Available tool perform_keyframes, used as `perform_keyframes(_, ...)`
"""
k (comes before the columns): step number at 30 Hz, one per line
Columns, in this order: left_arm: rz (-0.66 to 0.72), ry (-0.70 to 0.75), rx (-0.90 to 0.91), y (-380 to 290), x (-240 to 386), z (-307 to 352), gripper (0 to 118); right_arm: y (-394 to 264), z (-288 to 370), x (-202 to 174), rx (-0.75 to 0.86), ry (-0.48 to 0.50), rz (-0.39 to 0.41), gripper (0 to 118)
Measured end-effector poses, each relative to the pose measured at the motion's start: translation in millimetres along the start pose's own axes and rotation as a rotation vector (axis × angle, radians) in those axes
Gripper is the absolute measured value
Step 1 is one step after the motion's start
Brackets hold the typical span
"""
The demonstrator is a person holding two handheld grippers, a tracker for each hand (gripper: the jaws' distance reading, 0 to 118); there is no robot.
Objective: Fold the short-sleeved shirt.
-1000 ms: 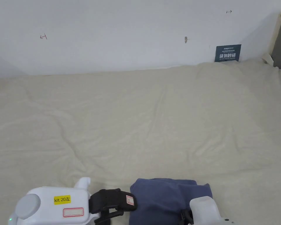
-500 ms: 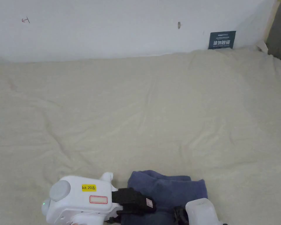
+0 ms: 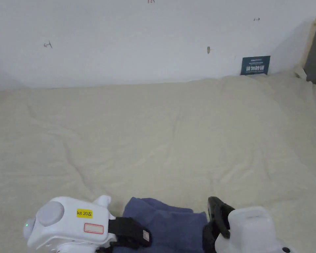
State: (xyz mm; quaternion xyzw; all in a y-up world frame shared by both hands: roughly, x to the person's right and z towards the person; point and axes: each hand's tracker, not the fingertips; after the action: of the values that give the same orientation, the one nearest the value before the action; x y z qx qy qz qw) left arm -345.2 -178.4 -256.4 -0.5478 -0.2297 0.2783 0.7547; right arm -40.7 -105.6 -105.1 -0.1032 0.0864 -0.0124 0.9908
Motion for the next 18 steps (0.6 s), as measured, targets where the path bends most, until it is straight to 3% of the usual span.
perform_keyframes(5, -0.009, 0.155, 0.055, 1.5, -38.7, 61.7, 39, 6.4, 6.4, -31.9, 0.074, -0.021, 0.132, 0)
perform_keyframes(11, 0.025, 0.347, 0.126, 3.6, -101.2, 144.2, 39, 1.3, 7.0, -49.6, 0.063, -0.011, 0.097, 0)
perform_keyframes(18, 0.050, 0.592, 0.134, 40.2, -175.1, 223.5, 39, 6.0, -4.2, -49.9, 0.034, -0.081, 0.071, 0)
